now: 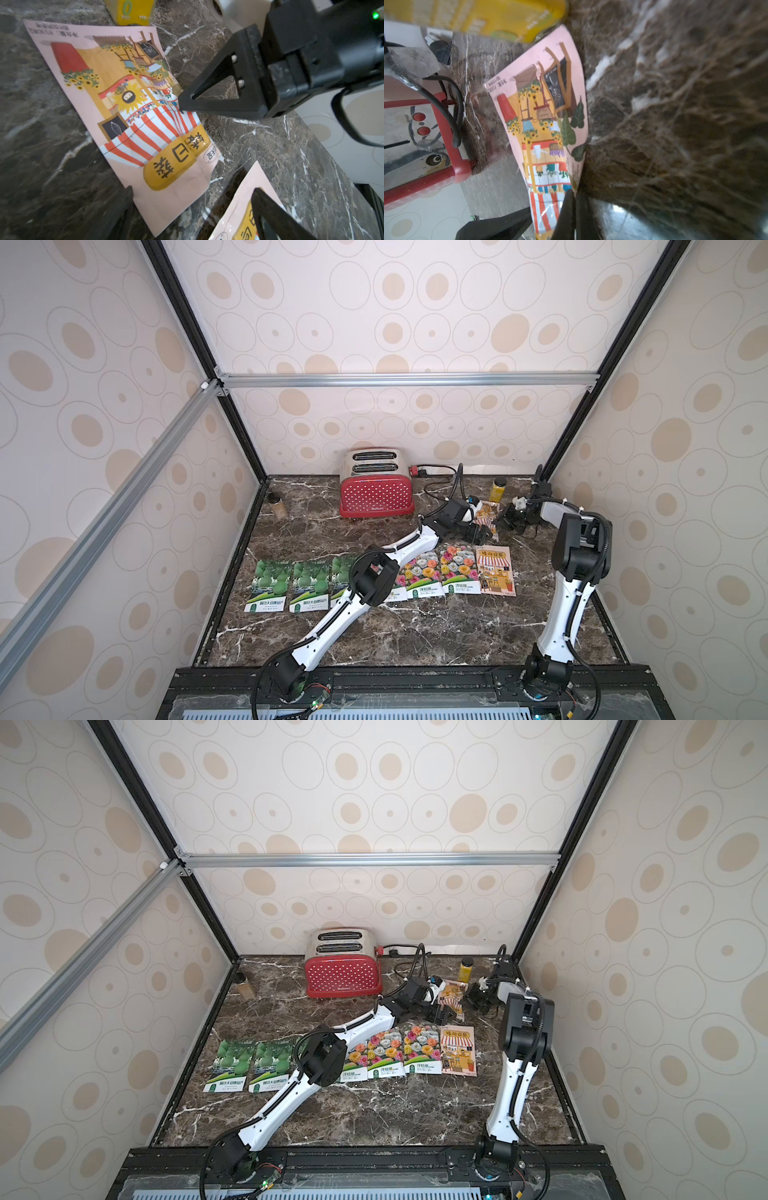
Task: Arrange the seed packets in a row
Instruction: Pick up the seed packet from the center of the board.
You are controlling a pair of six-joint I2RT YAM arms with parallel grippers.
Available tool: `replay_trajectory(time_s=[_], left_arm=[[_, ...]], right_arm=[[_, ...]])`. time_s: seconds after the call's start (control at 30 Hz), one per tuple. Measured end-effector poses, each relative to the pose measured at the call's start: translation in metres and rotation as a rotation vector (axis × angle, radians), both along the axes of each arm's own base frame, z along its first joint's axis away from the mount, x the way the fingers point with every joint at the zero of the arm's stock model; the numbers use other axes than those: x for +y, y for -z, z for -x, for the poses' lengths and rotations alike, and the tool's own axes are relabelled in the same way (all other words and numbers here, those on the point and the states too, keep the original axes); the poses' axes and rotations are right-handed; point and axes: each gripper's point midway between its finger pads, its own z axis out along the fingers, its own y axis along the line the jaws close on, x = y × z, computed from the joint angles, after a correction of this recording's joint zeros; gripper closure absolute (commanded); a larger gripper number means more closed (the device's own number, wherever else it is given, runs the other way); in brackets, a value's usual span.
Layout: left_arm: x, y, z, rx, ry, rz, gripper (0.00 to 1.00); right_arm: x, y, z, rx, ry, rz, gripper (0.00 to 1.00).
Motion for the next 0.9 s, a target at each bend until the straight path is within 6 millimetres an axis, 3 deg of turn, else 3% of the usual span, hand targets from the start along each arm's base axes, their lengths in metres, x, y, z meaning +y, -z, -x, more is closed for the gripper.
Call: replay_trajectory(time_s=[0.17, 0.33, 0.57, 0.73, 0.9], left_arm=[[0.017, -0.001, -0.006, -0.005, -0.038, -0.03, 0.11], [0.035, -0.003, -0.012, -0.001, -0.066, -0.052, 0.11], [0.059, -0.032, -0.028, -0.037, -0.106, -0.048, 0.11], [0.073, -0.061, -0.026, -0.074, -0.113, -0.027, 0.12], [0.08, -0.087, -0.017, -0.111, -0.102, -0.011, 0.12]], right_arm=[[0.005, -0.012, 0.013, 0.02, -0.037, 0.007, 1.0], [0.008, -0.042, 0.022, -0.007, -0.067, 0.015, 1.0], [-0.008, -0.077, 0.038, -0.023, -0.071, 0.056, 1.0], [-0.028, -0.089, 0.07, 0.009, -0.051, 0.123, 1.0], [-0.055, -0.094, 0.12, 0.072, -0.006, 0.202, 1.0]])
